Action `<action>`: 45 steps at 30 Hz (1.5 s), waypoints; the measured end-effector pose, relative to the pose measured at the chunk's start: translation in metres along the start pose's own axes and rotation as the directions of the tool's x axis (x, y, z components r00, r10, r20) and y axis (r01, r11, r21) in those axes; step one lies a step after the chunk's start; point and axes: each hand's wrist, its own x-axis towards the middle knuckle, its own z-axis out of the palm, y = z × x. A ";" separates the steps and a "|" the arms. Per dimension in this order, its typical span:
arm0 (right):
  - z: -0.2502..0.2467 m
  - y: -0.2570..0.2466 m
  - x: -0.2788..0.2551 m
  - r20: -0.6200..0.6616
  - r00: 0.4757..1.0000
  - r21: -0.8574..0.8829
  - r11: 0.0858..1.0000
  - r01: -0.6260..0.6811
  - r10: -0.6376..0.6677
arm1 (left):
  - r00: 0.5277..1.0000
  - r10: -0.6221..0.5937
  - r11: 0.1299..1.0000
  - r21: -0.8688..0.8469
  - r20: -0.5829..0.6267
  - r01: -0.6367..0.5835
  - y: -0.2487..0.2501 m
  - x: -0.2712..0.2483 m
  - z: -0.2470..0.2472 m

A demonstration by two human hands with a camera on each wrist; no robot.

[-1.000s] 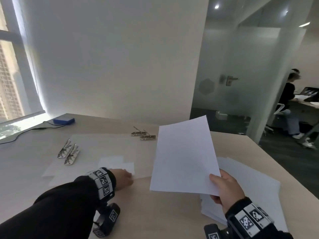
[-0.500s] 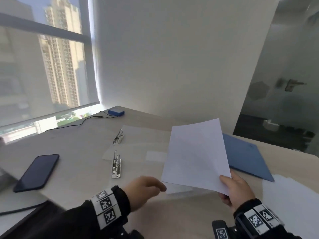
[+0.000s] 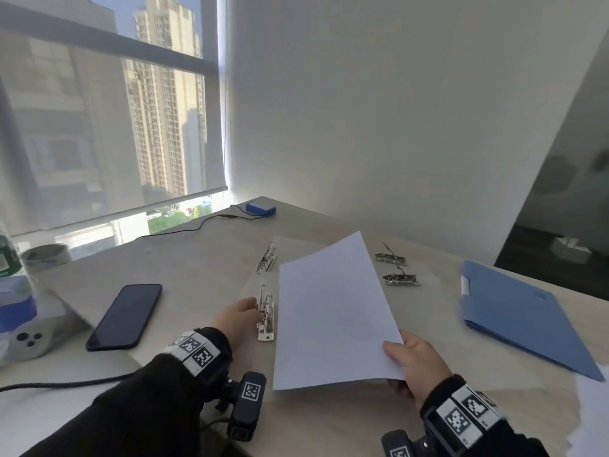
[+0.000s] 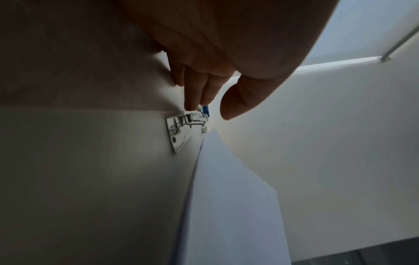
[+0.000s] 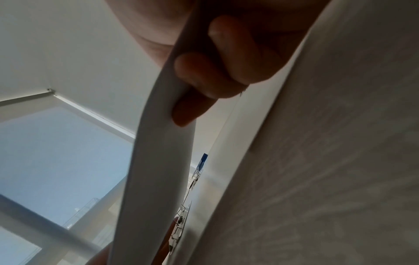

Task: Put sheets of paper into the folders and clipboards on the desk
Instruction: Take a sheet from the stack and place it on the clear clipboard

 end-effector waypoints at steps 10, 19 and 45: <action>0.016 -0.006 0.010 0.109 0.994 -0.162 0.986 0.029 -0.012 | 1.000 -0.004 0.998 -0.062 0.024 0.006 -0.006 0.002 -0.003; -0.001 0.000 0.022 0.137 0.984 -0.222 0.971 -0.084 0.117 | 1.000 -0.017 0.999 -0.031 0.020 0.017 -0.003 0.004 -0.002; -0.007 0.015 0.033 0.108 0.978 -0.103 0.980 -0.170 0.181 | 0.995 0.104 0.989 0.110 -0.013 -0.102 0.007 0.001 -0.015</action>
